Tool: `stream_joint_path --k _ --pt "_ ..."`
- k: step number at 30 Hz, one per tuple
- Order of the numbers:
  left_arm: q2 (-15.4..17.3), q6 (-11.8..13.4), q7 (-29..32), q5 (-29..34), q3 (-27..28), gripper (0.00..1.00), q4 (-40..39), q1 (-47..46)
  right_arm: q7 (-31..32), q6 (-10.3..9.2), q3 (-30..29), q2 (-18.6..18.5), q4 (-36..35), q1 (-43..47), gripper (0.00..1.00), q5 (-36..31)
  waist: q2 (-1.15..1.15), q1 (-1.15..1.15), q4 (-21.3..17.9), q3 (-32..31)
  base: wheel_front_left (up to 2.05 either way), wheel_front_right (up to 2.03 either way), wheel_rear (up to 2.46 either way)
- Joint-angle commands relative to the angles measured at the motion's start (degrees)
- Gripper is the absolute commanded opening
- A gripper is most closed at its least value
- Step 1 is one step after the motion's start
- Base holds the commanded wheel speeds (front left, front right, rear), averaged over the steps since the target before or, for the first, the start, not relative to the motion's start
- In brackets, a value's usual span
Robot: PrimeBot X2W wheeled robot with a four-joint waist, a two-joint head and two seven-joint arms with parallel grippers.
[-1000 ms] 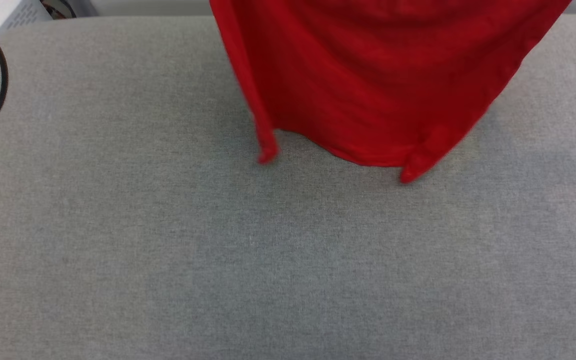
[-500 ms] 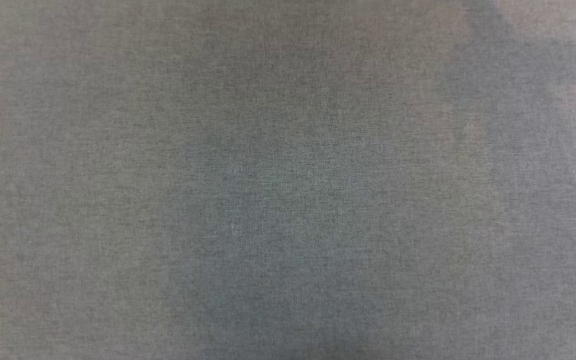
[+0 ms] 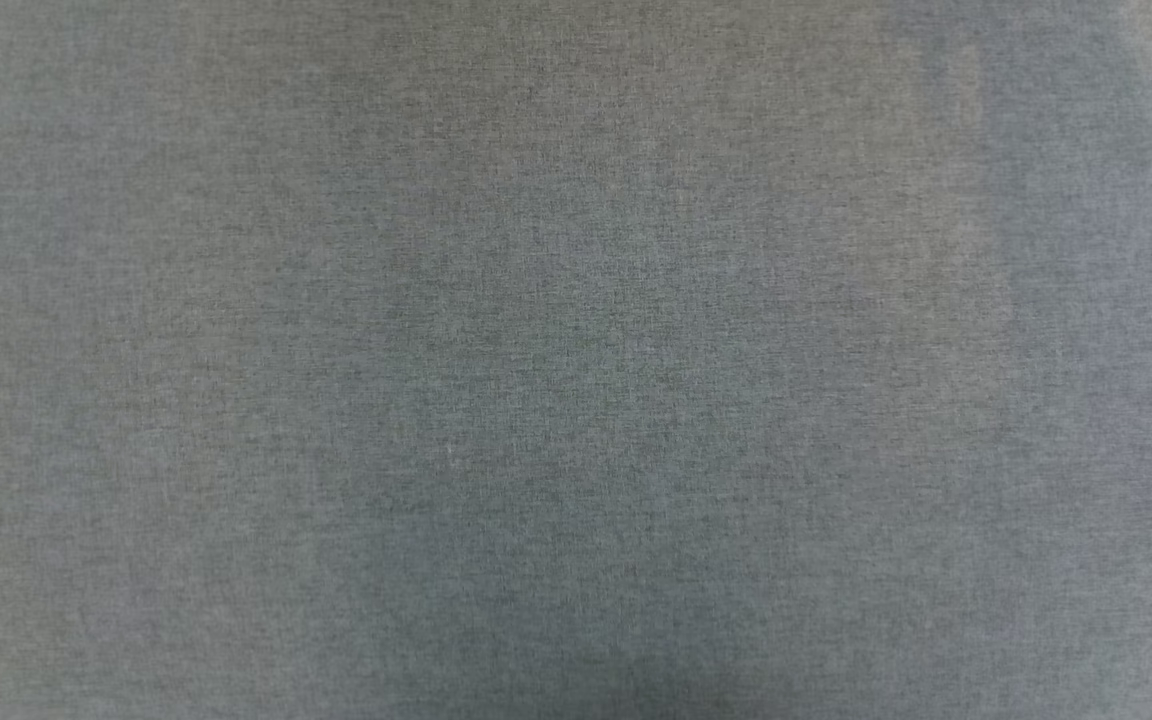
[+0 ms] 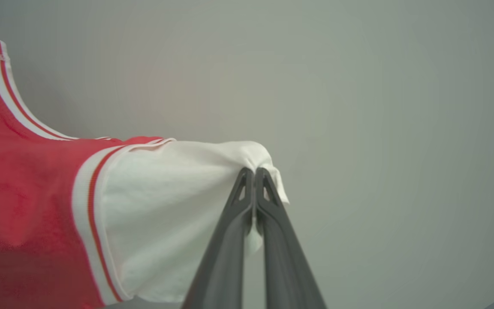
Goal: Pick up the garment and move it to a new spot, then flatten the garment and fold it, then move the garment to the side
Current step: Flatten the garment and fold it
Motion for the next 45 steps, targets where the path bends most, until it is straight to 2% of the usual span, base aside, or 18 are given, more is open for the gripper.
stream_joint_path --k 1,5,12,17,23,26,34,38,45 --pt "-0.2 -0.2 -0.7 -1.0 -0.5 0.0 0.7 2.6 -1.2 -0.05 0.7 0.4 0.9 2.4 0.0 0.7 0.33 -0.01 0.1 -0.3 0.0 0.0 0.0" --pt "0.2 -0.3 -2.2 -3.9 -1.7 0.0 0.5 8.3 -4.7 -0.05 2.1 1.9 2.9 7.9 0.0 2.9 0.33 -0.01 0.1 -1.7 0.0 0.0 0.0" --pt "3.9 -0.3 -4.3 -7.8 -4.8 0.0 -3.7 21.6 -8.9 -0.05 7.8 2.4 2.0 20.0 0.0 6.7 0.33 -0.01 0.5 -6.0 0.0 0.0 0.0" --pt "6.4 -0.1 -5.3 -10.5 -4.4 0.0 -7.3 33.8 -10.7 -0.05 11.2 2.0 -0.4 29.9 0.0 11.1 0.33 -0.01 0.5 -10.5 0.0 0.0 0.0" --pt "10.1 3.1 -5.6 -13.2 -2.6 0.0 -15.1 50.9 -11.7 -0.05 15.4 -0.5 -5.3 43.0 0.0 15.4 0.33 -0.01 0.6 -16.0 0.0 0.0 0.0" --pt "12.2 5.6 -5.6 -14.5 -1.1 0.0 -20.6 60.7 -11.8 -0.05 16.8 -2.7 -8.0 49.9 0.0 17.2 0.33 -0.01 0.7 -18.9 0.0 0.0 0.0" --pt "16.1 12.4 -5.6 -18.8 4.8 0.0 -33.8 84.8 -12.1 -0.05 15.5 -7.7 -14.1 67.4 0.0 20.8 0.33 -0.01 0.6 -23.9 0.0 0.0 0.0" --pt "16.2 14.9 -5.6 -19.3 6.2 0.0 -37.5 94.2 -12.3 -0.05 12.7 -8.7 -15.8 75.6 0.0 21.3 0.33 -0.01 0.5 -25.8 0.0 0.0 0.0" --pt "14.2 16.4 -5.6 -19.0 8.0 0.0 -38.0 106.1 -12.7 -0.05 5.4 -8.6 -16.6 89.5 0.0 21.2 0.33 -0.01 0.7 -28.3 0.0 0.0 0.0"
